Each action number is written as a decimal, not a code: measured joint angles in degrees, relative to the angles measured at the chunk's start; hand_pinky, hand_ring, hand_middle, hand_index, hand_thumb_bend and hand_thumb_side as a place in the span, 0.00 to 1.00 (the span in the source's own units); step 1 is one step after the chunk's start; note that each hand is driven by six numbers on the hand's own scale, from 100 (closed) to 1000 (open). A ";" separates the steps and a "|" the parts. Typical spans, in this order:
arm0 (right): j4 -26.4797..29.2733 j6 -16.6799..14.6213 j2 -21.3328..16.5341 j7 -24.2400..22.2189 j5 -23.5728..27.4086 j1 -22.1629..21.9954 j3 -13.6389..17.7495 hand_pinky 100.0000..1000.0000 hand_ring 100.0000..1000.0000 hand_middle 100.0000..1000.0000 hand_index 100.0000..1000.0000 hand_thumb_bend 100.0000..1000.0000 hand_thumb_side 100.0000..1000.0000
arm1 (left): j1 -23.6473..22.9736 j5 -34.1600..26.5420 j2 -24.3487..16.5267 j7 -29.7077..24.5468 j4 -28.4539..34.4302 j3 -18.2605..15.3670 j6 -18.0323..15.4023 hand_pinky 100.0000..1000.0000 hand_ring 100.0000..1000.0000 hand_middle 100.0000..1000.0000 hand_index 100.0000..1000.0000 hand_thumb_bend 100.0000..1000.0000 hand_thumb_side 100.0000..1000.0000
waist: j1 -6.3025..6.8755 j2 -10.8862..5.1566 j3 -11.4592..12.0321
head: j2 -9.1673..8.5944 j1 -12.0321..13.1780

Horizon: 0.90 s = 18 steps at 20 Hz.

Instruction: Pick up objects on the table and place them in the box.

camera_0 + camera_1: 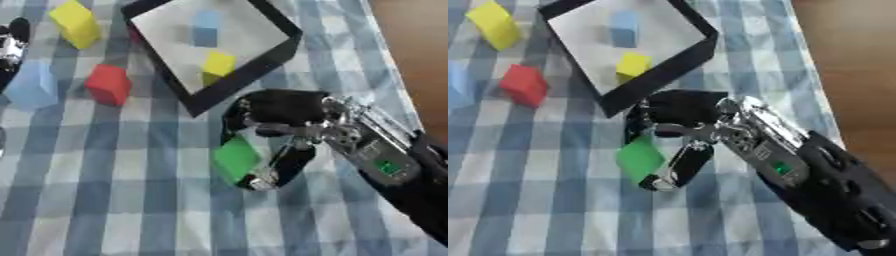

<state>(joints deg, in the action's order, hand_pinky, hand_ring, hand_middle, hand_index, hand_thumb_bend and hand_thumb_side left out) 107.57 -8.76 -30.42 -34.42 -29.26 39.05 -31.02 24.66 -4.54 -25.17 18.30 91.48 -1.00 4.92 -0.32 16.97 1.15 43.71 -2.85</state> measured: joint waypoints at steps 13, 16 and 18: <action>4.36 9.51 -5.20 2.38 10.34 11.98 9.26 0.83 0.66 0.49 0.57 0.02 0.20 | -0.26 0.00 -0.02 0.10 0.01 -0.02 0.04 0.52 0.68 0.61 0.74 0.55 0.44 | 0.01 0.00 0.37 | -0.64 0.15; -2.32 11.99 -3.61 5.99 8.52 18.48 10.72 0.83 0.67 0.50 0.58 0.07 0.19 | -0.22 0.00 -0.02 0.03 0.16 0.02 0.05 0.52 0.68 0.61 0.74 0.56 0.44 | 0.02 0.00 0.73 | -1.19 -0.26; -9.02 12.02 -1.11 8.67 5.51 22.52 10.88 0.83 0.67 0.50 0.58 0.06 0.18 | 0.02 0.00 -0.02 -0.09 0.38 0.05 0.11 0.52 0.68 0.61 0.74 0.56 0.44 | 0.07 0.00 1.15 | -1.60 -0.63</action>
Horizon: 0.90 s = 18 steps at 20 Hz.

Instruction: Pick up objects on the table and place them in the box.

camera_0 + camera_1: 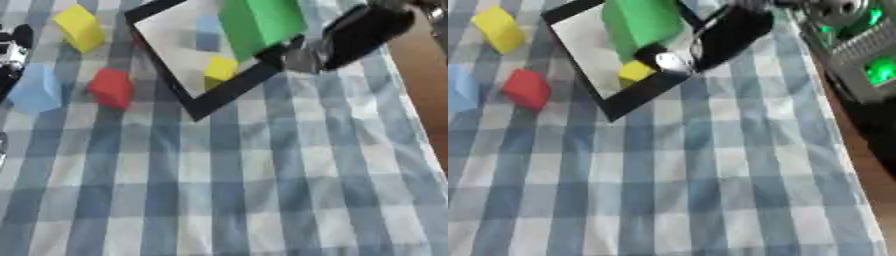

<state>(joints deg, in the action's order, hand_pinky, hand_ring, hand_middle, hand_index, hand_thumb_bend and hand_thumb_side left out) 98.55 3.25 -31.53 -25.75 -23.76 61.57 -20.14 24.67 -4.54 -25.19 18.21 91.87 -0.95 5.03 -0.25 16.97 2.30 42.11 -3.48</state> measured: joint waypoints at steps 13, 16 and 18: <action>-45.61 -12.33 16.68 14.11 -25.11 10.01 6.21 0.83 0.69 0.52 0.60 0.10 0.30 | 2.54 -0.04 0.20 -1.39 1.07 1.41 0.19 0.52 0.68 0.61 0.74 0.56 0.44 | 0.19 0.00 1.85 | -2.25 -2.62; -50.17 -14.90 18.17 15.80 -29.67 9.91 7.18 0.83 0.71 0.54 0.63 0.15 0.35 | 2.62 -0.04 0.52 -1.50 1.07 1.42 0.21 0.52 0.68 0.61 0.74 0.56 0.44 | 0.19 0.00 2.00 | -2.48 -2.69; -51.83 -16.23 18.70 16.12 -31.89 9.66 7.41 0.83 0.72 0.57 0.66 0.17 0.40 | 2.62 -0.04 0.55 -1.57 1.07 1.43 0.21 0.52 0.68 0.61 0.74 0.56 0.44 | 0.19 0.00 2.02 | -2.48 -2.69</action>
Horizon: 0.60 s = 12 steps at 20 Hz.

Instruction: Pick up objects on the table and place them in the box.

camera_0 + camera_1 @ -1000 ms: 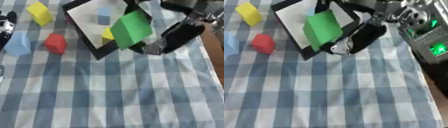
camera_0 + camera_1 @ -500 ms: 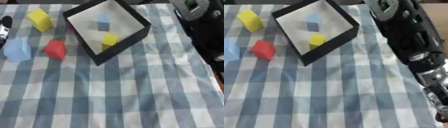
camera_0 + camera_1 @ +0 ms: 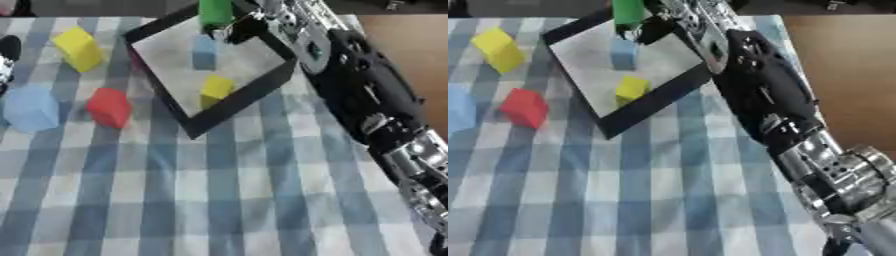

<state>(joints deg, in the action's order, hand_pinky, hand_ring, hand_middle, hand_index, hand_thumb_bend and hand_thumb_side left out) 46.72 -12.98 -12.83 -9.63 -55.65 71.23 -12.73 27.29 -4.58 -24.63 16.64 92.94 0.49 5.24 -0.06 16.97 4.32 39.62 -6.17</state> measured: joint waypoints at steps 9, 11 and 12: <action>-1.68 -0.65 0.72 -0.26 -9.08 -0.47 0.02 0.87 0.84 0.73 0.82 0.27 0.52 | 0.02 0.00 0.00 -0.19 0.00 0.29 0.08 0.52 0.68 0.61 0.74 0.56 0.44 | 0.00 0.00 0.02 | -0.01 0.02; -1.67 0.20 0.71 -0.07 -11.04 -0.50 0.11 0.87 0.85 0.74 0.84 0.38 0.46 | 0.01 0.00 0.00 -0.19 0.00 0.29 0.09 0.52 0.68 0.61 0.74 0.57 0.44 | 0.00 0.00 -0.04 | -0.01 0.05; -1.65 0.63 0.71 0.11 -11.94 -0.50 0.25 0.88 0.86 0.74 0.84 0.40 0.46 | 0.00 0.00 0.00 -0.19 0.00 0.29 0.09 0.52 0.68 0.61 0.74 0.57 0.44 | 0.00 0.00 -0.07 | -0.01 0.07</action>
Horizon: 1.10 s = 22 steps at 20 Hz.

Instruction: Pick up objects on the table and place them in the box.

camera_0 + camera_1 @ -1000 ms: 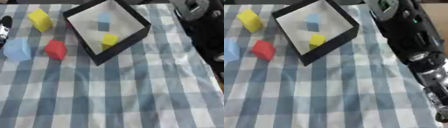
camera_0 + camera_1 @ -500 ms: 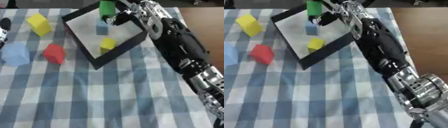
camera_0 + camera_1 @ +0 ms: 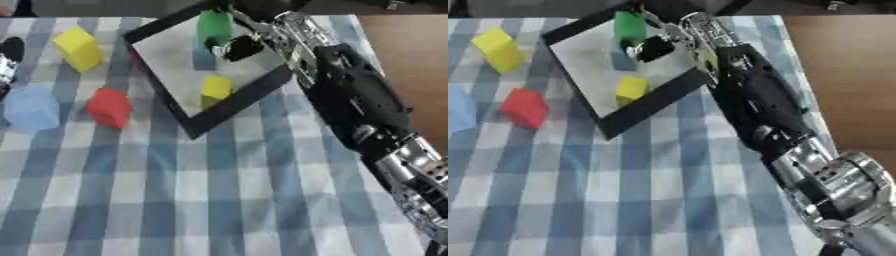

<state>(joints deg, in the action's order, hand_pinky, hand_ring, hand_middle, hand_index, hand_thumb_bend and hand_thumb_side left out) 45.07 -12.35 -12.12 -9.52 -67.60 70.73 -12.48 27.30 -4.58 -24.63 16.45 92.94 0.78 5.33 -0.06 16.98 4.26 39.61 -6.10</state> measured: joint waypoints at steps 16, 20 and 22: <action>7.12 5.44 -2.47 0.16 10.25 -0.01 1.01 0.86 0.79 0.66 0.78 0.00 0.03 | -0.52 0.00 -0.01 -0.07 -0.03 0.01 0.05 0.53 0.68 0.61 0.74 0.56 0.44 | 0.00 0.01 -1.12 | 0.05 0.90; 19.73 10.13 -7.66 0.59 29.73 -1.08 1.15 0.86 0.78 0.65 0.76 0.00 0.00 | -0.83 0.01 -0.16 0.09 -0.03 -0.05 0.01 0.53 0.68 0.61 0.74 0.56 0.44 | 0.00 0.01 -1.65 | 0.10 1.61; 27.86 12.64 -11.38 1.24 39.39 -2.73 1.14 0.86 0.78 0.65 0.76 0.00 0.02 | -1.14 0.04 -0.58 0.38 -0.03 -0.34 0.02 0.53 0.68 0.61 0.74 0.56 0.44 | 0.00 0.01 -1.99 | 0.25 2.07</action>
<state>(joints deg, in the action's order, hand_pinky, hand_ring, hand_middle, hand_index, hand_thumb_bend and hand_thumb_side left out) 72.92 0.29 -23.50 -8.28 -28.21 68.00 -11.34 26.16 -4.54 -25.21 16.82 92.91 0.44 5.35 -0.06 16.98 2.27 39.86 -4.03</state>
